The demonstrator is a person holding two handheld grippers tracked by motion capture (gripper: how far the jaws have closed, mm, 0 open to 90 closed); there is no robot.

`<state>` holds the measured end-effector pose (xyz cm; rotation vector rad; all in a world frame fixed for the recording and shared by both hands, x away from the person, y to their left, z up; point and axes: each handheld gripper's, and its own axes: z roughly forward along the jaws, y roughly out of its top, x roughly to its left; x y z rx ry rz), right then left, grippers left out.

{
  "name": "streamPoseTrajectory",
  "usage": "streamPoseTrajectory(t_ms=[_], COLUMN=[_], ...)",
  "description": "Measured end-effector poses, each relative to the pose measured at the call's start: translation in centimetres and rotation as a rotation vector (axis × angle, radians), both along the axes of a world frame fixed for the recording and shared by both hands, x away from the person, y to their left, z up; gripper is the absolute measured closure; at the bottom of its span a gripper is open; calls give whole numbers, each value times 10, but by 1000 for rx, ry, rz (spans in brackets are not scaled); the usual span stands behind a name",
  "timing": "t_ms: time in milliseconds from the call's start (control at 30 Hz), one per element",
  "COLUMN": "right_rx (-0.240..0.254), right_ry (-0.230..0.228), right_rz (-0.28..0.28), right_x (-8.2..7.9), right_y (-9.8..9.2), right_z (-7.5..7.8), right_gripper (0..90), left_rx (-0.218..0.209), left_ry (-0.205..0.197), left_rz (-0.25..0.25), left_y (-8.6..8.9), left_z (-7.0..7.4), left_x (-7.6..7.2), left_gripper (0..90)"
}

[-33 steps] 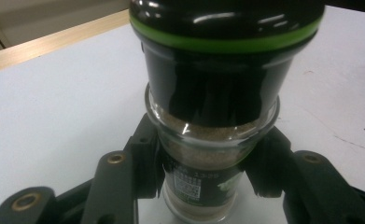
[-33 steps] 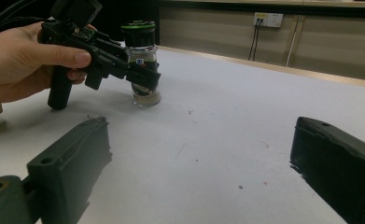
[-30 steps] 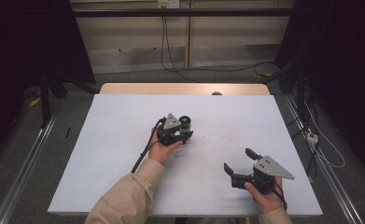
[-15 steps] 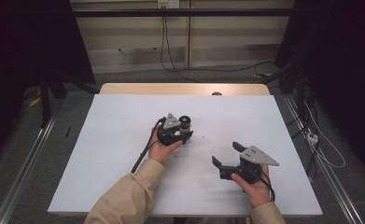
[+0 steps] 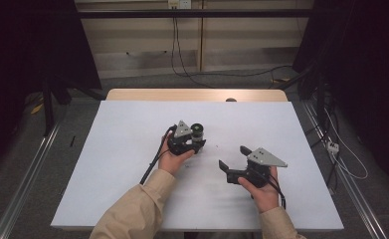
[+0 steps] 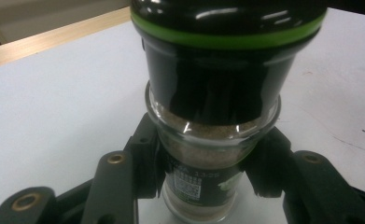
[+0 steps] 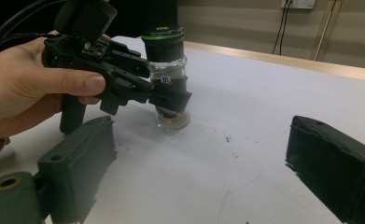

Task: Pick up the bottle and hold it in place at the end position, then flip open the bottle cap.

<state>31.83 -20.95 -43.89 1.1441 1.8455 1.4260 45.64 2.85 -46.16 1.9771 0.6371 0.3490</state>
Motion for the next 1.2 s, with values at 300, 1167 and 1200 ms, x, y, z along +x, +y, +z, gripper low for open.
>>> streamPoseTrajectory(t_ms=[300,1167,1200], right_rx=[1,3,4], right_ry=[-5,31,35], right_rz=[4,33,36], right_x=[2,16,17], right_y=[2,22,23], right_z=[0,10,11], right_gripper=[82,318,338], left_rx=[-1,-11,-11], left_ry=[2,6,5], left_rz=[1,4,4], left_y=[0,-1,-1], left_z=[0,0,0], left_x=[0,0,0], left_gripper=[533,533,532])
